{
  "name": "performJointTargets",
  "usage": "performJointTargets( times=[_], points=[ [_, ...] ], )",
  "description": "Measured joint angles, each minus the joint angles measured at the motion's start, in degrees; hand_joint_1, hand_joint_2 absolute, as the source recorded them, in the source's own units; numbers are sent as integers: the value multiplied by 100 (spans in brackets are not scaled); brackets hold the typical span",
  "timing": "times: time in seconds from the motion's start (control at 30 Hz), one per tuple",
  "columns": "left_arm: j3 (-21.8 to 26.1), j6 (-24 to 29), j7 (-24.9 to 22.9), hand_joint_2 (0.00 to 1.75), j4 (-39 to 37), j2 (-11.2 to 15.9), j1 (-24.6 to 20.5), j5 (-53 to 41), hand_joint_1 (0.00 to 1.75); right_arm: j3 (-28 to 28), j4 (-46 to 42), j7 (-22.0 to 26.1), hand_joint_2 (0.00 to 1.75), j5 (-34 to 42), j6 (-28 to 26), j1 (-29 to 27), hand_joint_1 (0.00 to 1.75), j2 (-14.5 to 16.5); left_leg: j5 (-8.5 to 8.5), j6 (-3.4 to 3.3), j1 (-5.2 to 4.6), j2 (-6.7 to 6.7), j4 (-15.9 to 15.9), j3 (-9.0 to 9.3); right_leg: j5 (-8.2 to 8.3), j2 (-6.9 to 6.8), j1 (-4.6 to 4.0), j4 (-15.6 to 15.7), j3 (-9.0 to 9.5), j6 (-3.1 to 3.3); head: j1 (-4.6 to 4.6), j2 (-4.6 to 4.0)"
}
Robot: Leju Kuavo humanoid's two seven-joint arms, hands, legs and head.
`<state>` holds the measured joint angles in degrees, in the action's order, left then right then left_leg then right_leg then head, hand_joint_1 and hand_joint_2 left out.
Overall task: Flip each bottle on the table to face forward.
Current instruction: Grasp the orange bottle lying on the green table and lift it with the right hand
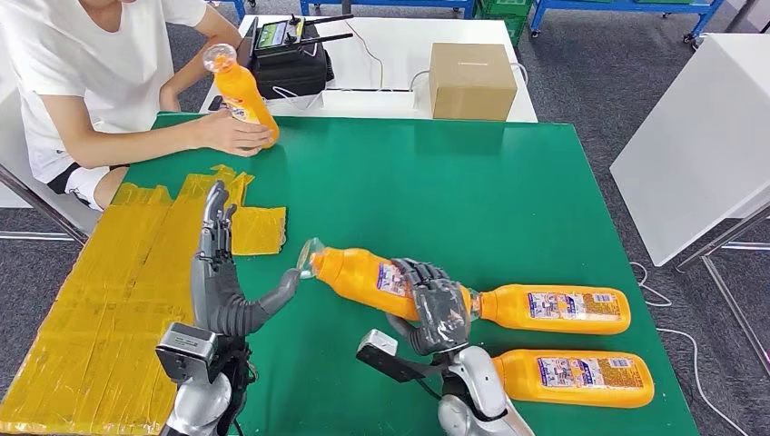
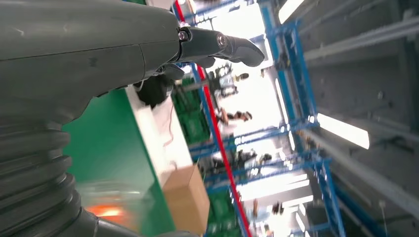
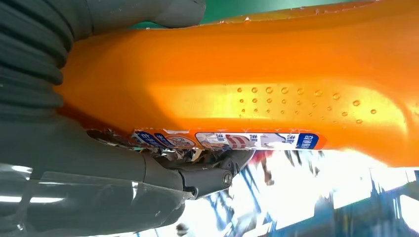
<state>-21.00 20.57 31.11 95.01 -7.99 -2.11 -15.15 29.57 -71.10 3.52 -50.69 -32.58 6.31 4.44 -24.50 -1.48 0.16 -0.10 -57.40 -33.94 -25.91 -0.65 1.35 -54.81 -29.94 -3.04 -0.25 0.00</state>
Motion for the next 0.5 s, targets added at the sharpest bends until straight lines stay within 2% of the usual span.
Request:
performJointTargets(
  times=[0.13,0.27,0.5],
  points=[
    [-94,-414,-227,175,7,55,26,-12,0,-575,-805,719,175,769,-241,-353,175,110,-4,3,1,0,3,-11,-4,0,-1,0,-12,2,1,0],
    [-144,-554,-293,175,7,93,35,33,0,-881,-1232,842,175,894,-270,-552,175,164,-5,5,1,5,3,-11,-3,2,-1,1,-16,2,1,0],
    [-186,-705,-357,175,7,133,37,92,0,-1094,-1544,995,175,1084,-285,-702,174,223,-4,5,1,6,3,-12,-3,2,0,1,-15,2,1,0]
  ],
)
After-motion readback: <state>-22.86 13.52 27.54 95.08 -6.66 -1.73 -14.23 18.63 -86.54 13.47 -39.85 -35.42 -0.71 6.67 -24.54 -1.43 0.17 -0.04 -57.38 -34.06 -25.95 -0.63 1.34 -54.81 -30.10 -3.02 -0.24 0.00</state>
